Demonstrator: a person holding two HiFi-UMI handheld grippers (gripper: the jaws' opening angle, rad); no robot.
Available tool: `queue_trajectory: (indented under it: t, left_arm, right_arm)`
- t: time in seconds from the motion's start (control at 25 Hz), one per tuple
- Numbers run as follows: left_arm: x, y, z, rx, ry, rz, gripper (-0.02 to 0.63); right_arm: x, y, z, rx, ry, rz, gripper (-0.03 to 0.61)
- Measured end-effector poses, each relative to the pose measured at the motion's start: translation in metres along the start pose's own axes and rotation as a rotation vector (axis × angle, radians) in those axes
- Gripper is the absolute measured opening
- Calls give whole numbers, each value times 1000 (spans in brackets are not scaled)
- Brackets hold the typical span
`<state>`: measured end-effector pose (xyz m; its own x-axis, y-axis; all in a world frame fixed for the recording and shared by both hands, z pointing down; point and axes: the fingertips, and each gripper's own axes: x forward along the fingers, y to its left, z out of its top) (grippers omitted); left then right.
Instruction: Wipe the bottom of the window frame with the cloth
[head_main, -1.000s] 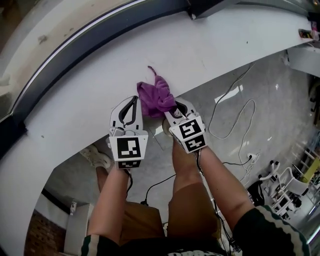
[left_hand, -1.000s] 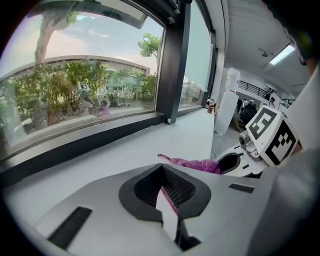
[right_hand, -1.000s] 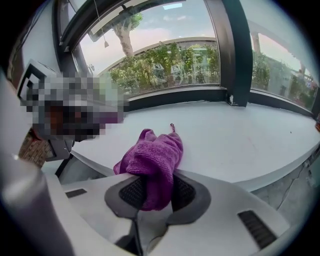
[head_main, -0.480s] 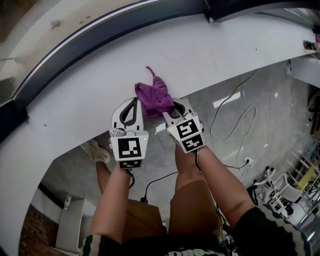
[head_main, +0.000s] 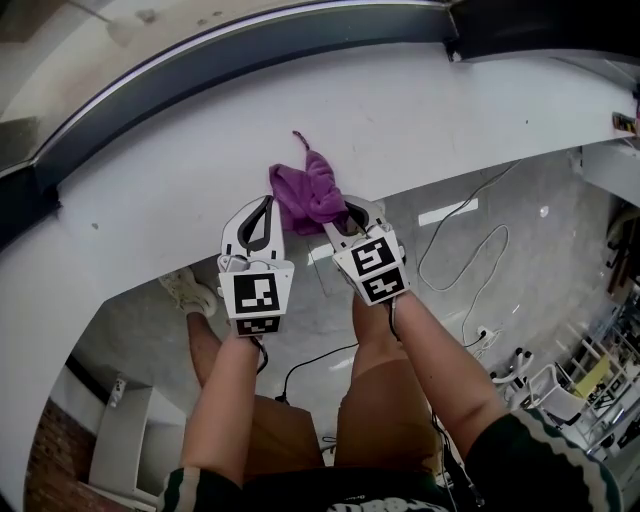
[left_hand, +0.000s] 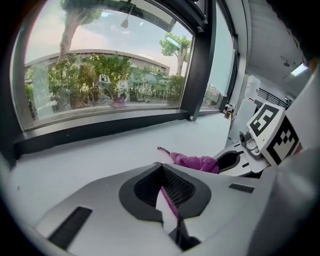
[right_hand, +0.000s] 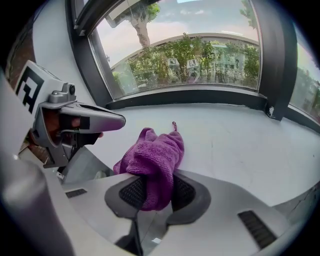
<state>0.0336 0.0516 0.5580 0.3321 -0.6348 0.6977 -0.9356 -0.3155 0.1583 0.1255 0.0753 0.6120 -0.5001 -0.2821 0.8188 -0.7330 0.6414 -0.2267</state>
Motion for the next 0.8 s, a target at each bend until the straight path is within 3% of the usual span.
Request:
queue_trajectory:
  t: [0.8]
  left_arm:
    - [-40, 77, -29, -86, 15, 99, 9]
  right_arm:
    - [39, 69, 29, -99, 24, 68, 103]
